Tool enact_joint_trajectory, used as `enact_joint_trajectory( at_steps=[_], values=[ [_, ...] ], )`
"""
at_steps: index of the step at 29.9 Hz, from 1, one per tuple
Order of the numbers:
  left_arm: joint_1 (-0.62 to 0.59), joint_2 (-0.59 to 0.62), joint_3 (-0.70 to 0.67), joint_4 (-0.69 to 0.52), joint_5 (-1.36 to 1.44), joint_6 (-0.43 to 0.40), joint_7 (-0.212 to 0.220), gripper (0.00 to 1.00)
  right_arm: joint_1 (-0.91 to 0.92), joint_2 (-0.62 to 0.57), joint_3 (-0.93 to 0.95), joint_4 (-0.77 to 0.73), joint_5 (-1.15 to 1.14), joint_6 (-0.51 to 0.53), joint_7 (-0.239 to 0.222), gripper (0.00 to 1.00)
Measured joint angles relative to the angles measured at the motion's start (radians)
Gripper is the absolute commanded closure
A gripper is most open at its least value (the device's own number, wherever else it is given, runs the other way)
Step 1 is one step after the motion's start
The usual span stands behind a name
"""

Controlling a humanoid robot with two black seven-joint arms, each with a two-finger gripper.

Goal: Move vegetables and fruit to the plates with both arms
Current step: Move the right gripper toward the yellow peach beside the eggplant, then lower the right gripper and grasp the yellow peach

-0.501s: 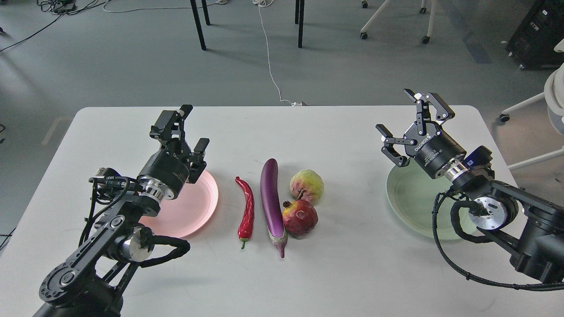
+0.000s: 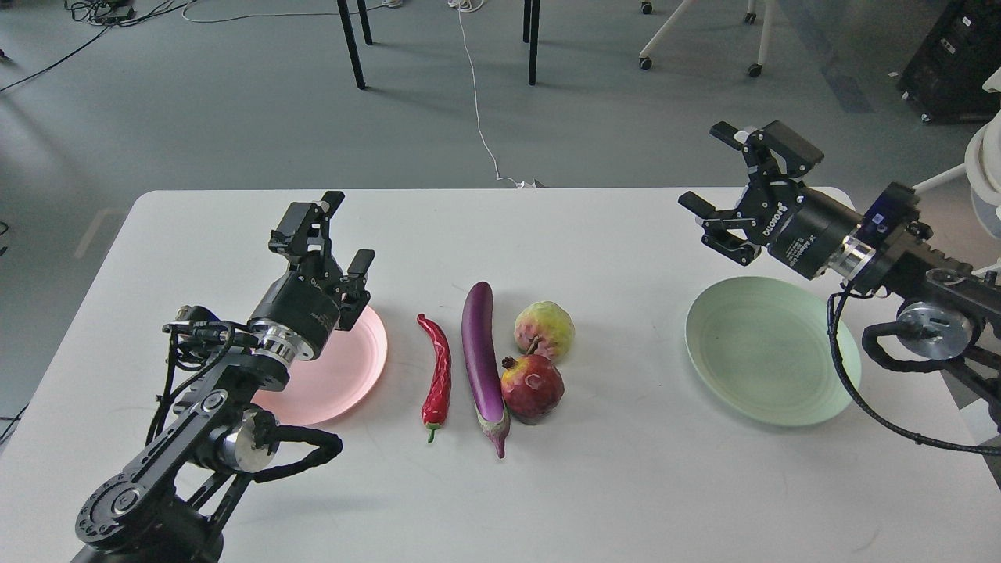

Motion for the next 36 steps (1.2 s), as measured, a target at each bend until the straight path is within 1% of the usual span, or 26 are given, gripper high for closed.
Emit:
enact_joint_trajectory(
  at_steps=[4, 7, 9, 12, 16, 19, 23, 29, 36],
  values=[
    [-0.004, 0.001, -0.003, -0.004, -0.001, 0.0, -0.022, 0.01, 0.216, -0.013, -0.139, 0.014, -0.329, 0.001, 0.0, 0.01],
    [-0.004, 0.004, -0.003, -0.006, -0.001, 0.0, -0.028, 0.01, 0.378, 0.013, -0.286, 0.001, -0.523, 0.0, 0.0, 0.01],
    [-0.004, 0.004, -0.004, -0.007, -0.001, 0.002, -0.029, 0.01, 0.462, 0.078, -0.388, -0.018, -0.621, 0.0, 0.0, 0.01],
    [-0.004, 0.0, -0.007, -0.008, -0.001, 0.005, -0.029, 0.01, 0.526, 0.199, -0.495, -0.047, -0.726, 0.0, 0.0, 0.01],
    [-0.004, -0.002, -0.008, -0.009, 0.0, 0.006, -0.03, 0.01, 0.537, 0.314, -0.583, -0.095, -0.83, 0.0, 0.0, 0.01],
    [-0.005, 0.001, -0.008, -0.011, 0.001, 0.006, -0.03, 0.01, 0.534, 0.374, -0.66, -0.129, -0.879, -0.01, 0.0, 0.01],
    [-0.005, 0.003, -0.01, -0.012, 0.001, 0.006, -0.03, 0.01, 0.531, 0.42, -0.717, -0.157, -0.896, -0.048, 0.0, 0.01],
    [-0.005, 0.003, -0.018, -0.013, 0.001, 0.006, -0.03, 0.01, 0.516, 0.46, -0.729, -0.192, -0.897, -0.074, 0.0, 0.01],
    [-0.003, 0.006, -0.018, -0.013, 0.001, 0.006, -0.031, 0.01, 0.47, 0.513, -0.729, -0.246, -0.897, -0.171, 0.0, 0.01]
  ],
)
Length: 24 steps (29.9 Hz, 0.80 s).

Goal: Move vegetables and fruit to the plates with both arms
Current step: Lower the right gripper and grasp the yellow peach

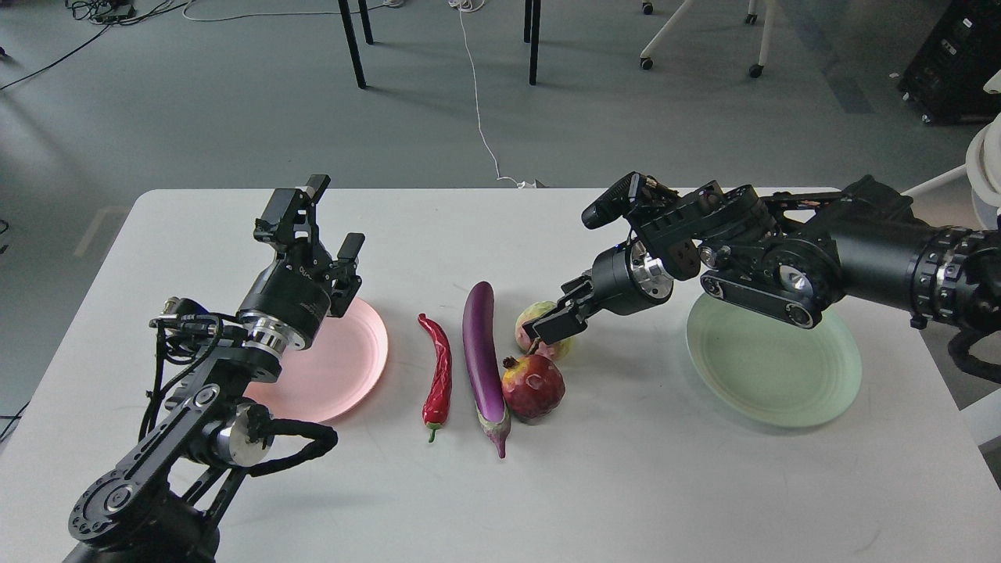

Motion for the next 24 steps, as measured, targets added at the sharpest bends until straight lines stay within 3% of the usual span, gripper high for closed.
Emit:
enact_joint_trajectory(
  at_steps=[12, 17, 22, 23, 24],
  values=[
    [0.0, 0.003, -0.001, -0.001, 0.0, -0.001, 0.0, 0.01, -0.046, 0.025, 0.0, -0.044, 0.001, -0.061, 0.0, 0.02],
    [0.0, 0.01, 0.0, -0.007, 0.0, -0.002, 0.0, 0.01, -0.062, 0.045, -0.001, -0.068, 0.001, -0.074, 0.0, 0.07],
    [0.002, 0.02, 0.0, -0.019, 0.0, -0.003, 0.0, 0.01, -0.082, 0.053, -0.003, -0.079, 0.001, -0.102, 0.0, 0.22],
    [0.002, 0.021, 0.0, -0.019, 0.0, -0.003, 0.0, 0.01, -0.086, 0.054, -0.008, -0.08, 0.001, -0.117, 0.0, 0.29],
    [0.002, 0.022, 0.0, -0.02, 0.0, -0.003, 0.0, 0.01, -0.088, 0.054, -0.014, -0.08, 0.001, -0.13, 0.0, 0.42]
  ],
)
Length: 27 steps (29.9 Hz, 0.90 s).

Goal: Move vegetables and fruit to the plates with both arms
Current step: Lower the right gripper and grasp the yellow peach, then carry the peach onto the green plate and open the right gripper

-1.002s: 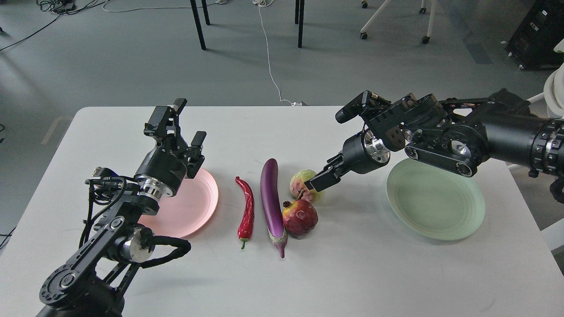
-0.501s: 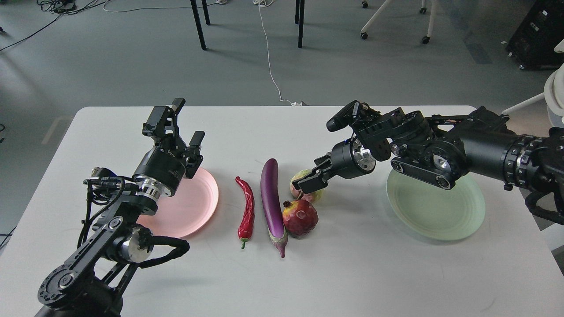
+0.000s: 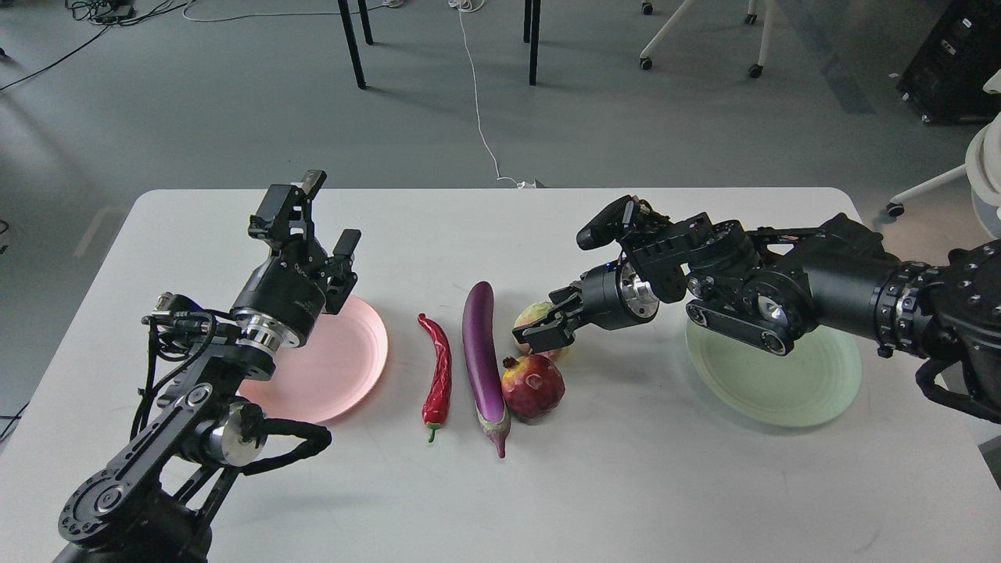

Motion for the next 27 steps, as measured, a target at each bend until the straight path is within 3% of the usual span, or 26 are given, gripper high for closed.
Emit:
enact_joint_trajectory(
  at_steps=[2, 3, 15, 27],
  values=[
    [0.0, 0.001, 0.0, -0.001, 0.0, -0.001, 0.0, 0.01, -0.001, 0.001, -0.016, 0.0, 0.0, -0.016, 0.0, 0.6],
    [0.0, 0.001, 0.0, -0.001, 0.0, -0.001, 0.0, 0.01, -0.001, 0.001, -0.024, 0.0, 0.0, -0.019, 0.0, 0.61],
    [0.0, 0.009, 0.0, -0.009, -0.001, -0.001, 0.0, 0.01, 0.067, -0.057, -0.035, 0.037, 0.008, -0.025, 0.0, 0.63],
    [0.001, 0.009, 0.003, -0.024, -0.002, -0.001, 0.001, 0.01, 0.191, -0.446, -0.038, 0.274, -0.062, -0.024, 0.0, 0.61]
  ],
)
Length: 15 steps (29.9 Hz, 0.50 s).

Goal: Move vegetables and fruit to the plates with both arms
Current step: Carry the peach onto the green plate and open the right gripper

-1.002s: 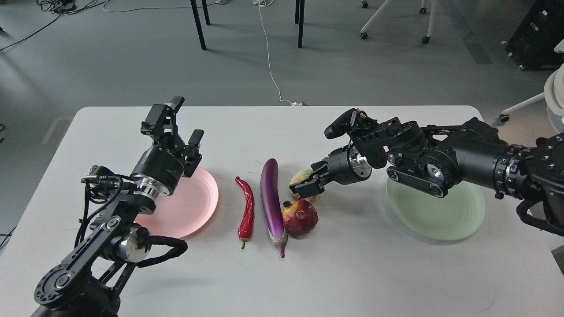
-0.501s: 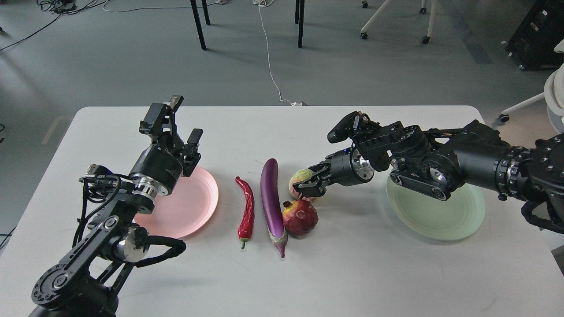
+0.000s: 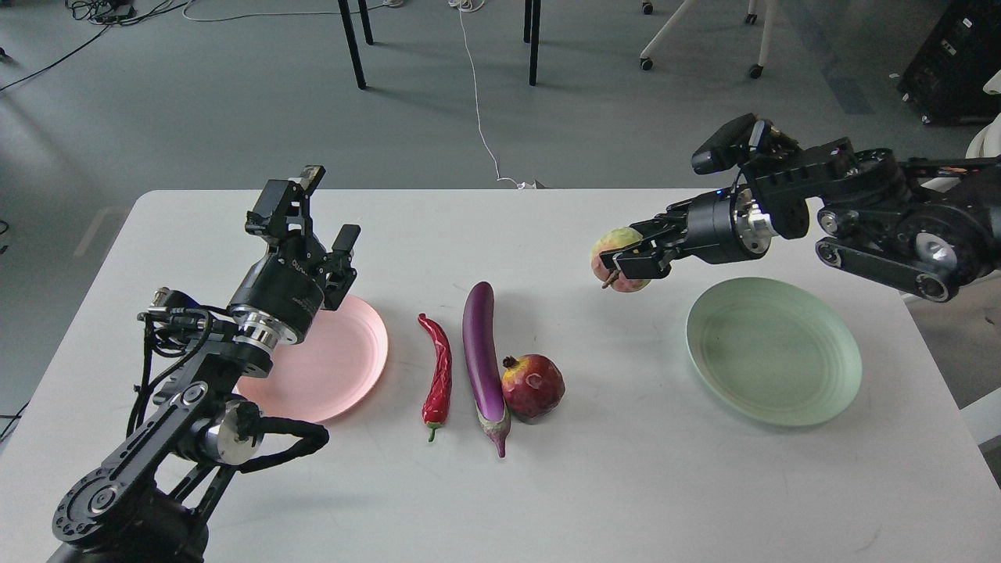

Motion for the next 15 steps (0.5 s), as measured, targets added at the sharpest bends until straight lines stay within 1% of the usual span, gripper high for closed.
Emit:
enact_joint_trajectory(
  at_steps=[4, 6, 10, 15],
  values=[
    [0.0, -0.003, 0.008, 0.0, 0.0, 0.0, 0.0, 0.01, -0.035, -0.093, -0.008, 0.006, -0.135, 0.0, 0.0, 0.61],
    [0.0, -0.003, 0.012, 0.0, 0.001, -0.001, 0.0, 0.01, -0.068, -0.117, -0.014, 0.0, -0.17, -0.002, 0.0, 0.61],
    [0.0, -0.001, 0.014, -0.001, 0.001, -0.003, 0.0, 0.01, -0.134, -0.128, -0.018, -0.041, -0.193, -0.03, 0.0, 0.6],
    [0.0, -0.001, 0.014, -0.001, 0.0, -0.003, 0.0, 0.01, -0.197, -0.111, -0.02, -0.124, -0.202, -0.054, 0.0, 0.59]
  ],
)
